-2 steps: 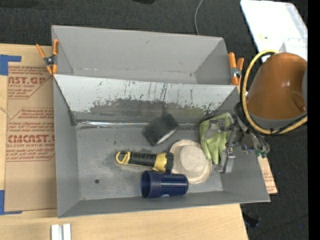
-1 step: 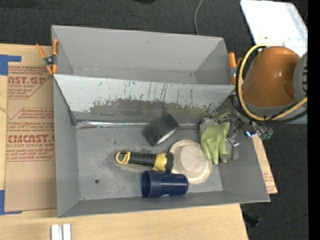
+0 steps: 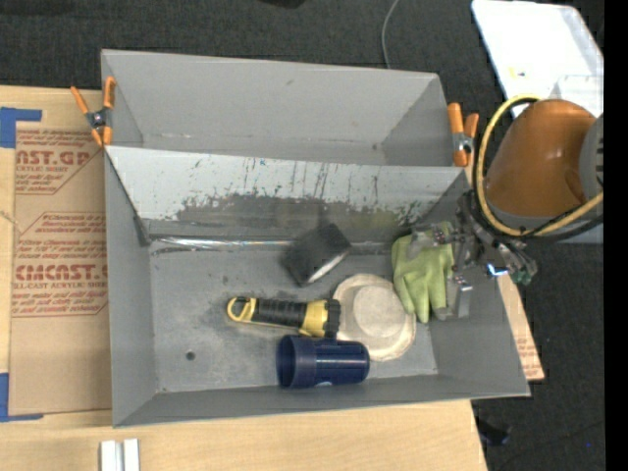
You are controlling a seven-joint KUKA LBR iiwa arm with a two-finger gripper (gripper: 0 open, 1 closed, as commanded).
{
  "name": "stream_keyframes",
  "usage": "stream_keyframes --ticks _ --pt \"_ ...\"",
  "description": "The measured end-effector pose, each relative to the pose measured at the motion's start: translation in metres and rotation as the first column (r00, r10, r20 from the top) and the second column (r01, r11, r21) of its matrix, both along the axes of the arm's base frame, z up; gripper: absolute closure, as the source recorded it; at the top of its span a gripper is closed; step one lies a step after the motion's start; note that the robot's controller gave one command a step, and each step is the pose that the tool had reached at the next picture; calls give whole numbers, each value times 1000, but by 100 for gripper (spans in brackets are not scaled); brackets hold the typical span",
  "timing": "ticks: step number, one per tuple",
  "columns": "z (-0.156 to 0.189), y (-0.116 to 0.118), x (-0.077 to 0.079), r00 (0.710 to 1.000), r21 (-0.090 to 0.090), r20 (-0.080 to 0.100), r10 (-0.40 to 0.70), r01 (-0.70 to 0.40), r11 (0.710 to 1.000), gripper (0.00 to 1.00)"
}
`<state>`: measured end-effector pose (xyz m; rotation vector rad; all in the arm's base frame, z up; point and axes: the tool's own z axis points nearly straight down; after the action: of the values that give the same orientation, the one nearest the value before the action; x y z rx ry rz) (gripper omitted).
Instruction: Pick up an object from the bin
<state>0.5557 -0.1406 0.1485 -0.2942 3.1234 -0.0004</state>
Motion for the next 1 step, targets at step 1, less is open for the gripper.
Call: stream_keyframes --ticks 1 --pt "1 -5 1 933 -2 0 361 -361 933 0"
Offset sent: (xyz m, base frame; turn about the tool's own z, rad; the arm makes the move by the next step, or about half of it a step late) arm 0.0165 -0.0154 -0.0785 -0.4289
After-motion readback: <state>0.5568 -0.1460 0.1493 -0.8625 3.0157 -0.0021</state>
